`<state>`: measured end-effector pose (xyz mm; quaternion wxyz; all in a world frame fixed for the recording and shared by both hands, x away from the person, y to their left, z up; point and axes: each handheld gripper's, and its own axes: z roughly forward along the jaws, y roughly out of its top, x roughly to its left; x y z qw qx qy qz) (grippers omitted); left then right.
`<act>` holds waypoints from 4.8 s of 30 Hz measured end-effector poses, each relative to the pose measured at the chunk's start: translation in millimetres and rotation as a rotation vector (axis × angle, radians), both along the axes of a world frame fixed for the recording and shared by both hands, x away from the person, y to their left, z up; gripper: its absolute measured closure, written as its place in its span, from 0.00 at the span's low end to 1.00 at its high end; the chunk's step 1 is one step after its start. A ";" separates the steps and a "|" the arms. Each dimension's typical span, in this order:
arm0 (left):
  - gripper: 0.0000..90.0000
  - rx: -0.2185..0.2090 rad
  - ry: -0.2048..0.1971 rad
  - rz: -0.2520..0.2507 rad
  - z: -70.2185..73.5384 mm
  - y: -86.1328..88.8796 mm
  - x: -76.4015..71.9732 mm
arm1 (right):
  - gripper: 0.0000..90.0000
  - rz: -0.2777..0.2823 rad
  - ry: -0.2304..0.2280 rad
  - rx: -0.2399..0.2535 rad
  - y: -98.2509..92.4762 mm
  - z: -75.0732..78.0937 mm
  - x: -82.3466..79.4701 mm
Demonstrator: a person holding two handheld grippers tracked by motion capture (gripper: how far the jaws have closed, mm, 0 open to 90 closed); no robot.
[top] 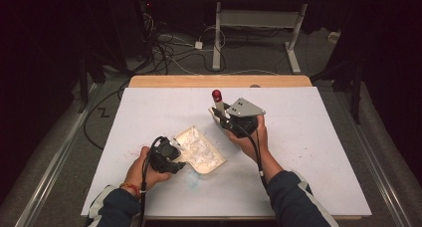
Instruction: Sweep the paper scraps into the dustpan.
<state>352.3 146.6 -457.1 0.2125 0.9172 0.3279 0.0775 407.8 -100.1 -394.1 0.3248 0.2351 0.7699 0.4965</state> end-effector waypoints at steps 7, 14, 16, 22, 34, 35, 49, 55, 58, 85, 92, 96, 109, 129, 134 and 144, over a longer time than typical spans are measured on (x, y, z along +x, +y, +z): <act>0.71 0.011 0.014 -0.006 -2.1 7.4 -1.9 | 0.78 0.107 0.009 -0.013 16.9 -9.7 -10.1; 0.71 0.016 0.031 -0.009 -4.0 13.1 -3.7 | 0.78 0.185 0.015 -0.004 29.4 -13.3 -23.6; 0.71 0.019 0.036 -0.010 -5.0 12.7 -2.8 | 0.78 0.226 0.024 0.001 36.7 -11.8 -32.2; 0.71 0.021 0.034 -0.006 -4.5 13.2 -3.9 | 0.78 0.313 0.034 0.048 43.1 1.1 -46.8; 0.71 0.026 0.034 -0.006 -3.7 13.4 -4.8 | 0.78 0.217 -0.056 0.015 26.2 18.5 -58.9; 0.71 0.026 0.034 -0.006 -4.0 13.4 -4.6 | 0.78 0.217 -0.055 0.014 22.6 18.4 -58.3; 0.71 0.007 -0.003 0.019 6.1 25.8 -4.5 | 0.78 0.108 -0.025 0.001 -24.2 12.7 -48.4; 0.71 -0.012 -0.035 0.065 12.6 42.6 -8.2 | 0.78 0.104 -0.010 -0.004 -31.0 6.8 -51.0; 0.71 -0.033 -0.053 0.080 16.4 49.9 -11.6 | 0.78 0.106 0.003 0.000 -32.8 1.9 -52.1; 0.71 0.041 -0.036 0.028 36.8 120.7 -92.2 | 0.78 0.082 0.010 0.031 -19.9 -5.8 -68.0; 0.71 0.072 0.035 -0.003 31.0 122.0 -99.9 | 0.78 0.115 0.016 0.012 -6.4 -6.5 -74.5; 0.71 0.079 0.051 0.009 21.5 119.9 -98.7 | 0.78 0.112 0.006 0.008 -2.3 -8.1 -76.9; 0.71 0.081 0.045 0.034 15.0 110.0 -92.1 | 0.78 0.252 0.063 0.092 48.7 -10.4 -95.0; 0.71 0.082 0.045 0.039 8.9 102.8 -88.3 | 0.78 0.414 0.116 -0.006 66.1 -1.2 -132.4; 0.71 0.065 0.041 0.043 7.9 99.7 -84.7 | 0.78 0.445 0.126 0.032 66.6 3.8 -134.4; 0.71 0.047 0.038 0.039 2.4 84.8 -75.7 | 0.78 0.389 0.101 0.072 42.0 16.0 -125.1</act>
